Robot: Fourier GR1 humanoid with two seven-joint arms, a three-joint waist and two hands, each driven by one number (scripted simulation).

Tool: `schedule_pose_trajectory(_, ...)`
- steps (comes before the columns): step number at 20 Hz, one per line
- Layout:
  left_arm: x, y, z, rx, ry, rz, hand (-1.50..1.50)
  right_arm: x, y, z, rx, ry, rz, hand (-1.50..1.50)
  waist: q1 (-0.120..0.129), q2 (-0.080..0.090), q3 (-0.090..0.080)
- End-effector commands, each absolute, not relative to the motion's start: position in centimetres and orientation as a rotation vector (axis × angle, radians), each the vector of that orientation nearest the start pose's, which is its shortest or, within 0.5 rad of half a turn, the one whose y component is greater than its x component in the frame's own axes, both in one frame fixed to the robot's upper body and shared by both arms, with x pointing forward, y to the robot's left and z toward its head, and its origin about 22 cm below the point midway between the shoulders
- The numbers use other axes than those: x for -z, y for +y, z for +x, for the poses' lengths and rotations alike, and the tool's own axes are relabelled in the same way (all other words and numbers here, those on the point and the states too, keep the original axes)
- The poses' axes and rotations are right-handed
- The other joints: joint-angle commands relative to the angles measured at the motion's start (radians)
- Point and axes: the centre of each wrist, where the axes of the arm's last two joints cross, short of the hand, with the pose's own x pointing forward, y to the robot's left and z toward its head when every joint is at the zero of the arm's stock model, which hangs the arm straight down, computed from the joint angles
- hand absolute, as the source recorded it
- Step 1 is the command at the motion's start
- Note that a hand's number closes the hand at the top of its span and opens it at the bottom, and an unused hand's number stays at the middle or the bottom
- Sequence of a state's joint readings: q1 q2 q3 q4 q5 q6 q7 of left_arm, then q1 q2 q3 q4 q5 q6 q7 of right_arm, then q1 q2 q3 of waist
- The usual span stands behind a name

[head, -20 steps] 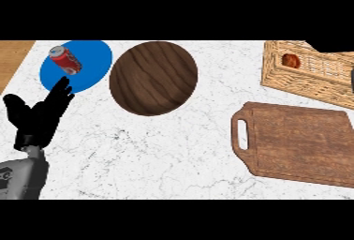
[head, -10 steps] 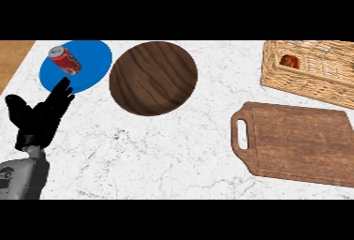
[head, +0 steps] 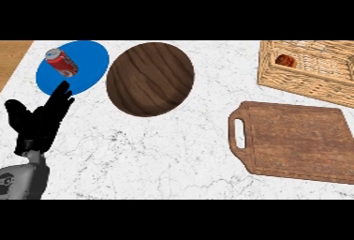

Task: Pick the croissant from the cutting board and place it in the basket

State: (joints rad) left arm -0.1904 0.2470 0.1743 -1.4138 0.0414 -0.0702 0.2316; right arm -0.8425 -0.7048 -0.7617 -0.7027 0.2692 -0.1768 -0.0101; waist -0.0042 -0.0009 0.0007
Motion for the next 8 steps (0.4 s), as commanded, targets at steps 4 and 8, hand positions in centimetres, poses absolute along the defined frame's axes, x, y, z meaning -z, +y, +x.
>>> schedule_pose_trajectory(4,-3.6,32.0,29.3,0.063,-1.389,0.210,0.00,-18.3,-56.4,27.7,0.344,-1.570,-0.828,-1.50,-0.015,-0.001,0.000)
schedule_pose_trajectory(8,-5.2,31.9,29.3,0.070,-1.385,0.202,0.00,-18.9,-60.4,23.1,0.306,-1.581,-0.779,-1.50,0.000,0.003,0.001)
